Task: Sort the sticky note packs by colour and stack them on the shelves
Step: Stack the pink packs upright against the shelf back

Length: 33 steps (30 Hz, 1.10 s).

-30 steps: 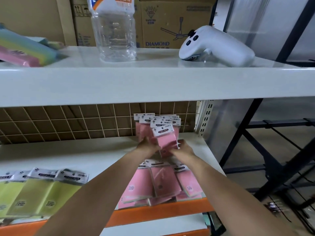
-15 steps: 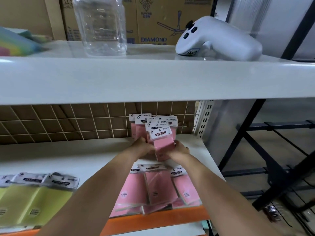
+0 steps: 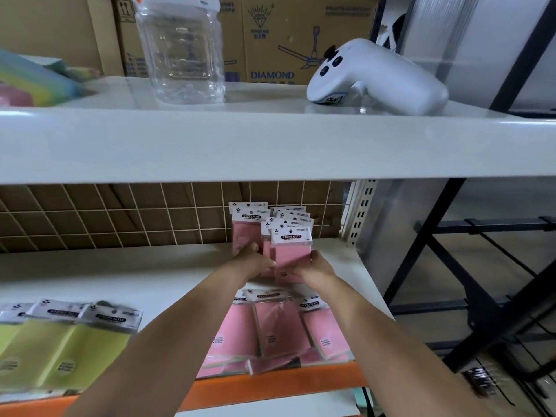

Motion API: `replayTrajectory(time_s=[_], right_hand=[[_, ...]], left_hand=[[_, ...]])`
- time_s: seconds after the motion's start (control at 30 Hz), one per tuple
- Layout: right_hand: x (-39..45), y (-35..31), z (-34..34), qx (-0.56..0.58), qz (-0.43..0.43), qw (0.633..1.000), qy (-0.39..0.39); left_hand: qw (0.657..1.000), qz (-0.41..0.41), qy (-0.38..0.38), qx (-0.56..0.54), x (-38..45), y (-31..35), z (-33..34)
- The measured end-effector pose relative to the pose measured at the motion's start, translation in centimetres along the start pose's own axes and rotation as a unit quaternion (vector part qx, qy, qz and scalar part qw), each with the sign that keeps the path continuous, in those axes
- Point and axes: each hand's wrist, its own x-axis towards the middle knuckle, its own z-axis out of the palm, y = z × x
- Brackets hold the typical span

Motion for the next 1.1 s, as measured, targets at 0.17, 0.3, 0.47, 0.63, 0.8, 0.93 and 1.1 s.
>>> replayTrajectory(time_s=[0.17,0.3,0.47,0.63,0.8,0.93,1.1], right_hand=[[-0.6,0.5,0.0,0.051,-0.016,0.998,0.014],[-1.0,0.8,-0.4,0.121,-0.023,0.992,0.014],[-3.2,0.3,-1.8,0.17,-0.063,0.983,-0.016],[-6.1,0.2,-3.5,0.236,-0.091,0.966,-0.047],[-7.5,0.0,-3.5,0.235,-0.106,0.963,-0.079],[-8.5,0.4,-2.7,0.265,-0.077,0.953,-0.125],[-9.9,0.9,-2.3,0.27,-0.062,0.946,-0.165]], left_hand=[[0.999,0.0,0.016,-0.052,-0.9,0.4,0.6],[0.997,0.006,0.029,-0.07,-1.7,0.9,0.7],[0.996,0.021,0.039,-0.08,-2.9,2.1,0.3],[0.99,0.02,0.028,-0.135,-4.6,2.3,-0.7],[0.975,0.012,0.013,-0.22,-6.8,1.4,-1.5],[0.967,0.001,0.023,-0.255,-8.4,0.2,-2.0],[0.952,-0.027,0.016,-0.304,-10.6,-1.5,-2.7]])
